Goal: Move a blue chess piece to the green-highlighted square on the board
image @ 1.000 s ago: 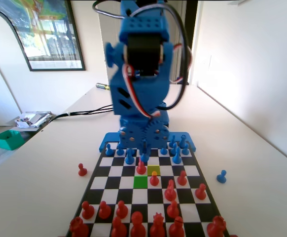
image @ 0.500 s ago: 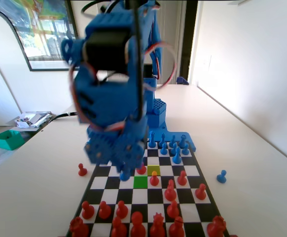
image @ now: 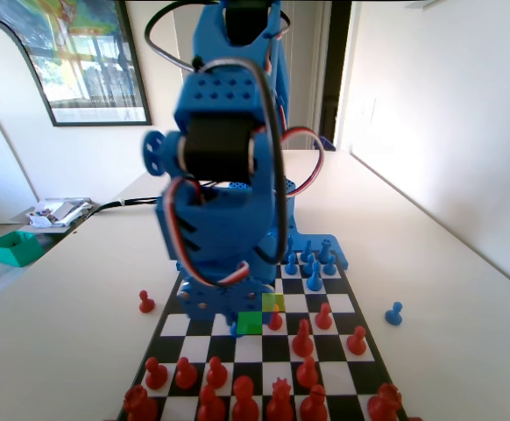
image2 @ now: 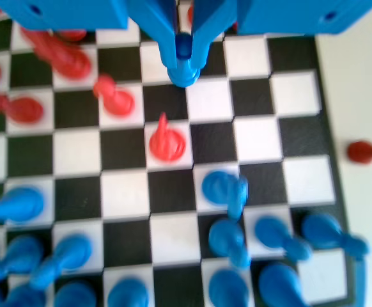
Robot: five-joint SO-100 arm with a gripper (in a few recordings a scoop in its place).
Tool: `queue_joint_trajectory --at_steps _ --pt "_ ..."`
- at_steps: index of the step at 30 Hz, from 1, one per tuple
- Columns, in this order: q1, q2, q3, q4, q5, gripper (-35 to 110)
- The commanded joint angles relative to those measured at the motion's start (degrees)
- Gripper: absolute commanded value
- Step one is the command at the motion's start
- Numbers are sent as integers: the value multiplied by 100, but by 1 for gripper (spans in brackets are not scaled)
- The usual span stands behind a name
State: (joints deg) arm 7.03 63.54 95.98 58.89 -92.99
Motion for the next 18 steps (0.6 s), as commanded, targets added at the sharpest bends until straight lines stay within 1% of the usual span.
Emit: queue_joint_trajectory --at_steps 1,6,12,18 --pt "-62 378 237 -97 -44 1" --pt "-123 545 589 -264 -53 1" --pt "-132 589 571 -255 -44 1" --pt "-105 642 562 -246 -9 10"
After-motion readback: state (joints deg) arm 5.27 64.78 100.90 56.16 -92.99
